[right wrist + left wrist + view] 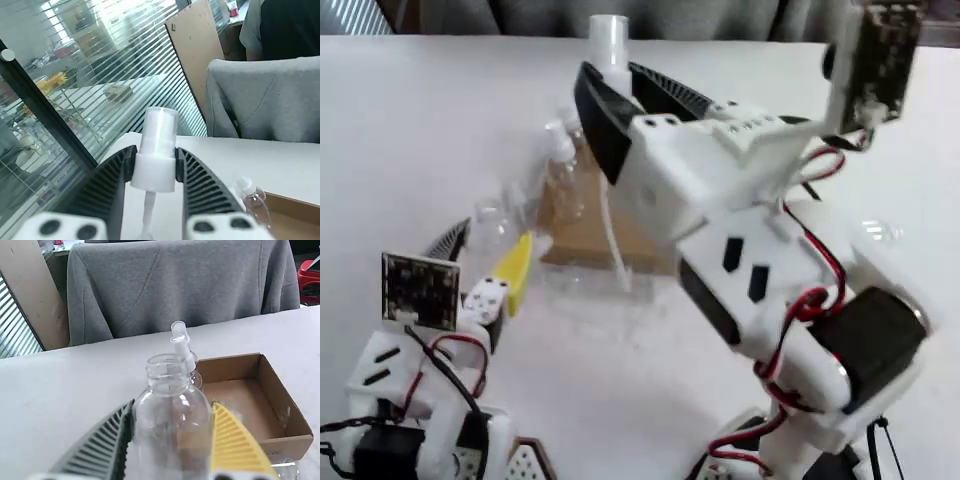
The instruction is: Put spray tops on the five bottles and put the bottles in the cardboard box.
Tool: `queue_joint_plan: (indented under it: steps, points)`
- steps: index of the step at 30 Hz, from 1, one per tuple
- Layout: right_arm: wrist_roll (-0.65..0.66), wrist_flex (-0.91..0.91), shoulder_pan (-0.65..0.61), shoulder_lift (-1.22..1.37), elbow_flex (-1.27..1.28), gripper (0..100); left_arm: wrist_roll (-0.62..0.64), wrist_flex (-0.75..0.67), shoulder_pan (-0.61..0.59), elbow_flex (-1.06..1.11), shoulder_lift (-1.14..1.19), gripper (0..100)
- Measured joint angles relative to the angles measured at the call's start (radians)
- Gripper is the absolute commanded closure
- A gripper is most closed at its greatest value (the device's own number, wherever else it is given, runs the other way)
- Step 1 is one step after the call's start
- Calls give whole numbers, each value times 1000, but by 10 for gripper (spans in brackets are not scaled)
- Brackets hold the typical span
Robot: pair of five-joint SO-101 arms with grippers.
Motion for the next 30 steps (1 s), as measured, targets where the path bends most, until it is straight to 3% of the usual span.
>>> queue_joint_plan:
  steps: [10,17,24,30]
  points:
    - [-61,-32,-2,-97,170,984,0,-2,0,60,-107,958]
    - [-63,-146,-2,-313,489,984,0,-2,34,63,-107,958]
    - [-63,-586,-5,-565,991,984,0,-2,92,63,-107,958]
    - [-12,-1026,-5,-608,1290,984,0,-2,94,83,-109,954]
